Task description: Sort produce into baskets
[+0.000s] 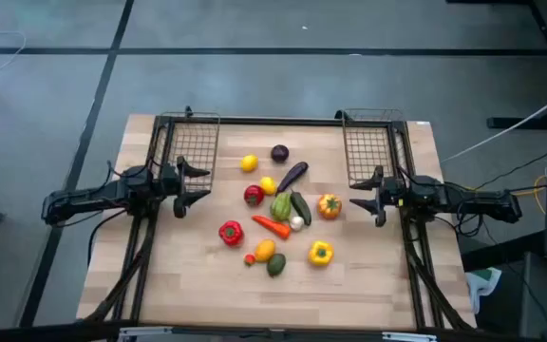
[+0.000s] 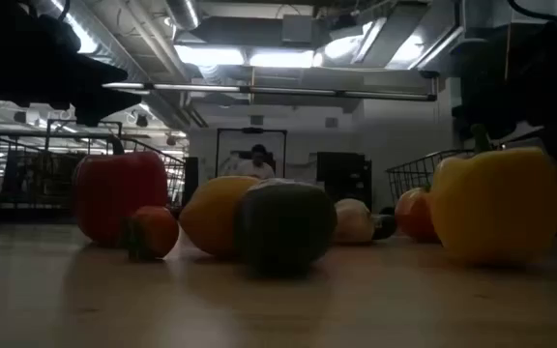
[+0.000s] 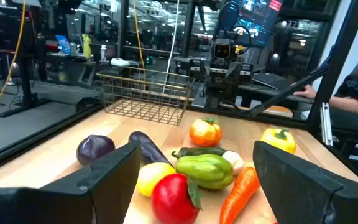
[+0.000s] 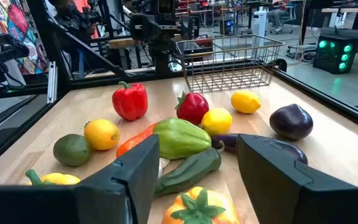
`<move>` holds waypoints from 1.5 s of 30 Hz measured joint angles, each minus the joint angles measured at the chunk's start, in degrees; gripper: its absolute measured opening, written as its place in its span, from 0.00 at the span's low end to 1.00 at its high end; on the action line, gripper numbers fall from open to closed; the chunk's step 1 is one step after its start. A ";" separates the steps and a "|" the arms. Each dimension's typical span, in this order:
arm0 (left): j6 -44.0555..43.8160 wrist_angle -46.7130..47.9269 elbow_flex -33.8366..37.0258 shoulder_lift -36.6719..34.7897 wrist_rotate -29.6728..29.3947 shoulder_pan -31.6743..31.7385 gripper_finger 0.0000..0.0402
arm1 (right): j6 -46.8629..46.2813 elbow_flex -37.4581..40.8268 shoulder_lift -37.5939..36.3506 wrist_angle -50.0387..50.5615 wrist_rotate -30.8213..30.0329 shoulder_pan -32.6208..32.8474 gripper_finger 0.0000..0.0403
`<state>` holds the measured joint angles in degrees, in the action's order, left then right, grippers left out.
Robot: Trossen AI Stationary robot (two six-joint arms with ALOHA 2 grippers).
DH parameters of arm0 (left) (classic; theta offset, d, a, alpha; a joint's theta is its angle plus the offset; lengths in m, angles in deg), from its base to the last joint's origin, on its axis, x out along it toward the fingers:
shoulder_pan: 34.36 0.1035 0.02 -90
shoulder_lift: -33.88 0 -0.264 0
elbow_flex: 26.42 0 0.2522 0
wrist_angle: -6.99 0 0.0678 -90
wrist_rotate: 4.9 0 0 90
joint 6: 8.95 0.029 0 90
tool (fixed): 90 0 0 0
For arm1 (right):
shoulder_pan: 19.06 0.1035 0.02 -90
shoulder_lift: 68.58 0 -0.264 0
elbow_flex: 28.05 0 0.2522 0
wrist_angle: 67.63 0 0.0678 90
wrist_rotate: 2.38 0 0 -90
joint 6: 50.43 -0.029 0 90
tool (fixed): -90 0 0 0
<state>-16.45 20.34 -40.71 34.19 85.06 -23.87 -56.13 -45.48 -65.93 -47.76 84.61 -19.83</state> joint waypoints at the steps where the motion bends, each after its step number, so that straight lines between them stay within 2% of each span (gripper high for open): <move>1: 0.00 0.00 0.00 -0.01 -0.01 -0.01 0.76 | 0.01 0.00 -0.02 -0.01 0.02 0.00 0.53; 40: 0.08 0.00 0.00 0.00 -0.12 0.01 0.76 | 0.02 -0.02 -0.02 -0.02 0.00 0.00 0.53; 45: 3.63 0.00 0.01 -0.01 -0.43 0.00 0.76 | 0.01 0.00 0.00 -0.02 0.00 0.00 0.53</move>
<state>-12.83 20.34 -40.70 34.18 84.63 -23.87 -56.12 -45.48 -65.93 -47.78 84.62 -19.83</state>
